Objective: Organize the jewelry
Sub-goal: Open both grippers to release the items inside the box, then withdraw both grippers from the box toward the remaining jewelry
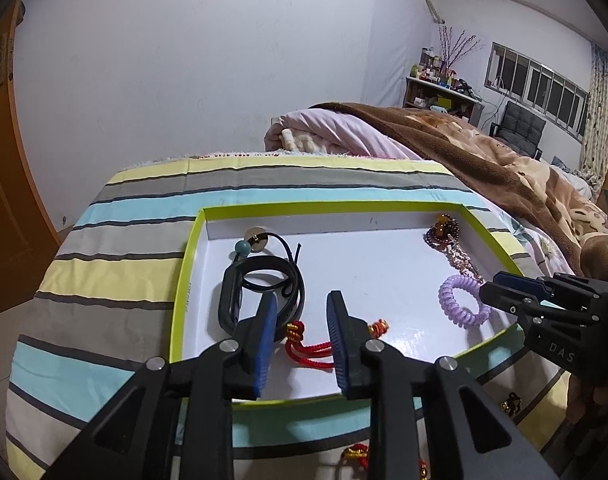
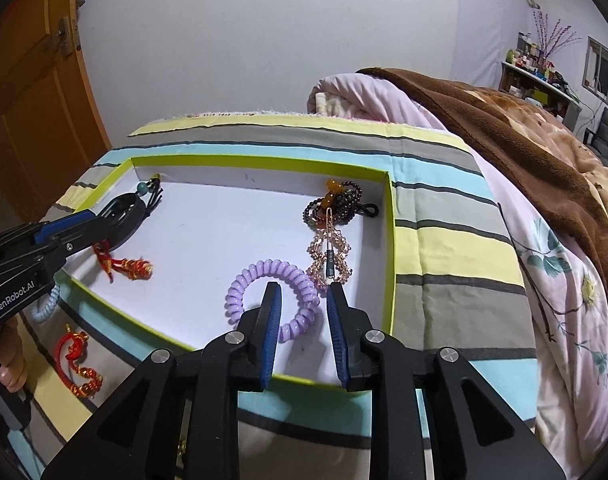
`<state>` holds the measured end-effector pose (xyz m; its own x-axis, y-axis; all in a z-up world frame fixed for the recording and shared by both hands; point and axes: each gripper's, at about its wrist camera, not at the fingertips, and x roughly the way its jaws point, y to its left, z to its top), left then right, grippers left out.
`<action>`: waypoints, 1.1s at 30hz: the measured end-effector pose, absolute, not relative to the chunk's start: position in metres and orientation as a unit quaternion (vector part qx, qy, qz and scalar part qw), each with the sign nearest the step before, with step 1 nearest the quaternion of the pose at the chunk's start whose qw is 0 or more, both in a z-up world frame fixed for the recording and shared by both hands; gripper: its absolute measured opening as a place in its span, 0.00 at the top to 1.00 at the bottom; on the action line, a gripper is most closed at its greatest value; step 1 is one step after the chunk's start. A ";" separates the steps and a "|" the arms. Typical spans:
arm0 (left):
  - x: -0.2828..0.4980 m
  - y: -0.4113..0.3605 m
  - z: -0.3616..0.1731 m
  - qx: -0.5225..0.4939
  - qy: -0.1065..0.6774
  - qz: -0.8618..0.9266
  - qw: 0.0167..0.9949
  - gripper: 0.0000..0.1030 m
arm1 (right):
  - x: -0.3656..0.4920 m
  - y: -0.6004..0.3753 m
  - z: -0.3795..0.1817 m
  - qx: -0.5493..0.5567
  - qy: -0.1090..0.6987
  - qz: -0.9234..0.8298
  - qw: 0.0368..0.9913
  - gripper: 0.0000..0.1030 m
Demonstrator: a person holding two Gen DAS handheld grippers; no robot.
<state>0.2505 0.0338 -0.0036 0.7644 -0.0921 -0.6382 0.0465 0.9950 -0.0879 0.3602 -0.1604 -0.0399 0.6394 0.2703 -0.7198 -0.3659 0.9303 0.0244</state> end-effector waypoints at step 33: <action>0.083 0.027 0.043 -0.040 0.279 -0.023 0.959 0.74 | 0.181 -0.193 0.014 -0.044 0.312 0.200 0.928 0.77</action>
<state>0.0830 0.0274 0.0426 0.8434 -0.0657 -0.5332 0.0215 0.9958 -0.0887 0.1813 -0.1926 0.0142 0.7252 0.3428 -0.5971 -0.3983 0.9163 0.0424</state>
